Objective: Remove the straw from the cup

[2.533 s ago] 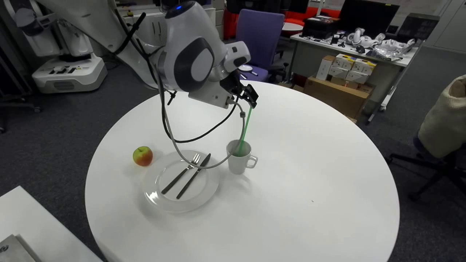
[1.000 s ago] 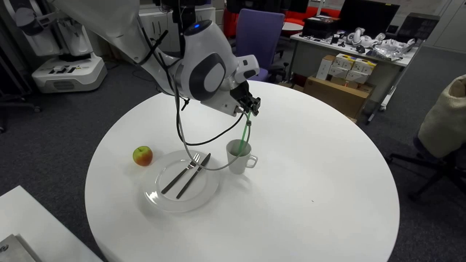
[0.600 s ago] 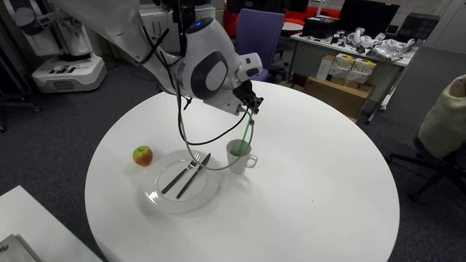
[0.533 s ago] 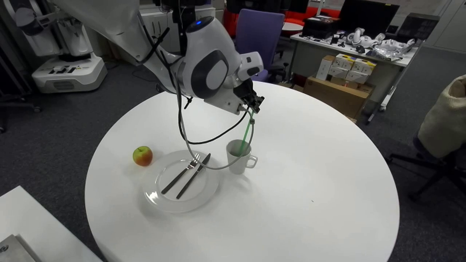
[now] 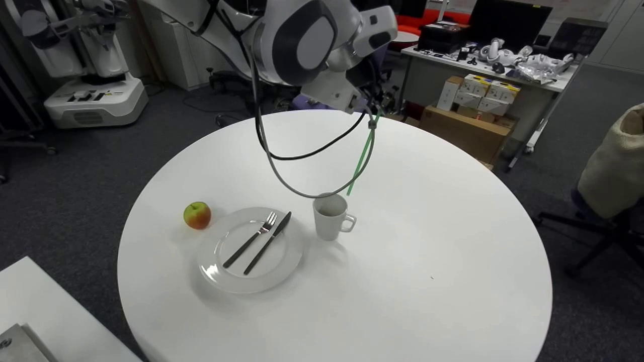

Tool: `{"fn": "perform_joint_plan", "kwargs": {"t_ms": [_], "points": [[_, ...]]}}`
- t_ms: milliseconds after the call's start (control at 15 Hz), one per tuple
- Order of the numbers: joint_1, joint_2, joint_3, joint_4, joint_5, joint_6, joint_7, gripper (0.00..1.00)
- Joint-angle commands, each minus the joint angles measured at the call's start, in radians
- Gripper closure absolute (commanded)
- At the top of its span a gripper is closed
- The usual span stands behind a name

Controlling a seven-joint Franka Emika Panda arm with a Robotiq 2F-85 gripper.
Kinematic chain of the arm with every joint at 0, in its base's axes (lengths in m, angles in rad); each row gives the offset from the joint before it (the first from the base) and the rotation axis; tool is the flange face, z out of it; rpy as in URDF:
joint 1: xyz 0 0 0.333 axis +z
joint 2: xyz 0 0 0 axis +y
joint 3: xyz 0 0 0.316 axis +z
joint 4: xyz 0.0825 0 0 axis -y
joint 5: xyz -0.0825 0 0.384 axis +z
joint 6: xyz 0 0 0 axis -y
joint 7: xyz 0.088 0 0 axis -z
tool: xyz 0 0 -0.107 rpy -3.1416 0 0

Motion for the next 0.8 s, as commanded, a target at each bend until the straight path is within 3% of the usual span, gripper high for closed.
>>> {"fn": "perform_joint_plan", "kwargs": {"t_ms": [0,267,467,733], "points": [[0.013,-0.036,-0.079,0.051,-0.036,-0.061,0.036,1.00],[-0.001,-0.034,-0.134,0.094,-0.086,-0.253,-0.038,1.00],[-0.104,-0.020,-0.042,0.126,-0.062,-0.457,-0.124,1.00],[-0.158,0.077,-0.034,0.209,-0.103,-0.700,-0.103,1.00]]}}
